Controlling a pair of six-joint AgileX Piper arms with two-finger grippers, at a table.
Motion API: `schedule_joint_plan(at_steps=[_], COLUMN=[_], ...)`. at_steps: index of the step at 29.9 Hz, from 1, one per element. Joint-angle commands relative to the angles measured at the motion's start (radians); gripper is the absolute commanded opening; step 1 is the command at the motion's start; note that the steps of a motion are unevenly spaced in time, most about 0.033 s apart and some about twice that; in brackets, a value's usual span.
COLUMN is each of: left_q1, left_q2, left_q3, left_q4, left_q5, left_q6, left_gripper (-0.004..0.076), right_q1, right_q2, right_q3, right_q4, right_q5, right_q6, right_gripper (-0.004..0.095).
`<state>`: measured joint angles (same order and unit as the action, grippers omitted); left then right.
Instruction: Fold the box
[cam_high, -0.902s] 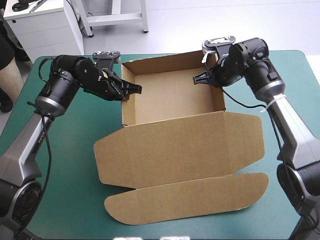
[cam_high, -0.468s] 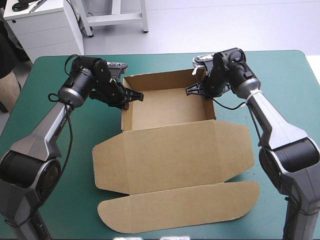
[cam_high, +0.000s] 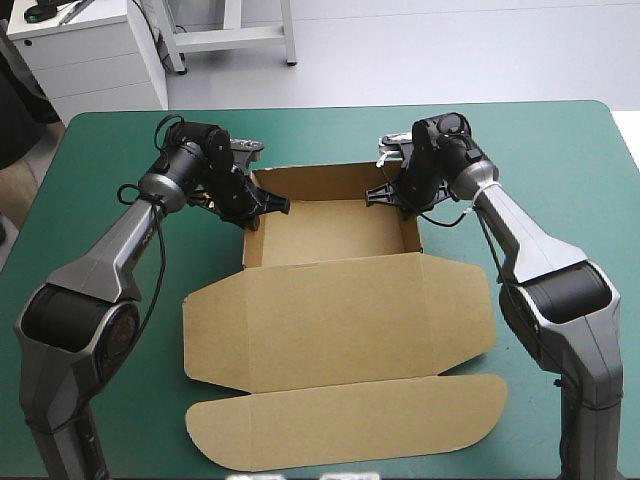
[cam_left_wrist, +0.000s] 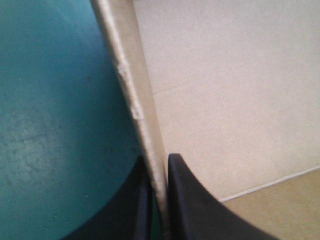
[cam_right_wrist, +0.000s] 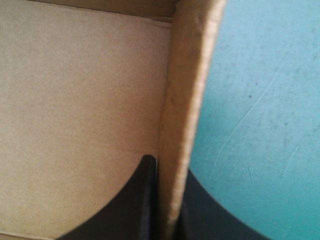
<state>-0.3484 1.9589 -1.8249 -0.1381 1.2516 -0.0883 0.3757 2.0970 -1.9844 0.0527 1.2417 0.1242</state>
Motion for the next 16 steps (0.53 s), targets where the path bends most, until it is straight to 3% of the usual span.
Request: schedule_joint_plan(at_steps=[1, 4, 9, 12, 16], left_q1=[-0.021, -0.021, -0.021, -0.021, -0.021], left_q2=[-0.05, -0.05, -0.052, -0.052, -0.064], left_q3=[-0.033, -0.033, -0.038, -0.038, -0.038], left_q4=[-0.123, -0.123, -0.123, -0.121, -0.118], left_q5=[0.01, 0.036, 0.04, 0.04, 0.04], left_q6=[0.088, 0.088, 0.088, 0.053, 0.03], left_gripper=[0.0079, 0.0177, 0.0447, 0.0564, 0.0585], right_q1=[0.019, 0.019, 0.019, 0.019, 0.019], right_q2=[-0.065, -0.065, -0.082, -0.107, -0.158], right_q3=[-0.032, -0.032, -0.032, -0.032, -0.032], right_q4=[0.105, 0.105, 0.105, 0.097, 0.033], right_q5=[0.012, 0.012, 0.012, 0.012, 0.012], right_q6=[-0.041, -0.041, -0.041, -0.041, -0.041], right_gripper=[0.0119, 0.0289, 0.0692, 0.0775, 0.0772])
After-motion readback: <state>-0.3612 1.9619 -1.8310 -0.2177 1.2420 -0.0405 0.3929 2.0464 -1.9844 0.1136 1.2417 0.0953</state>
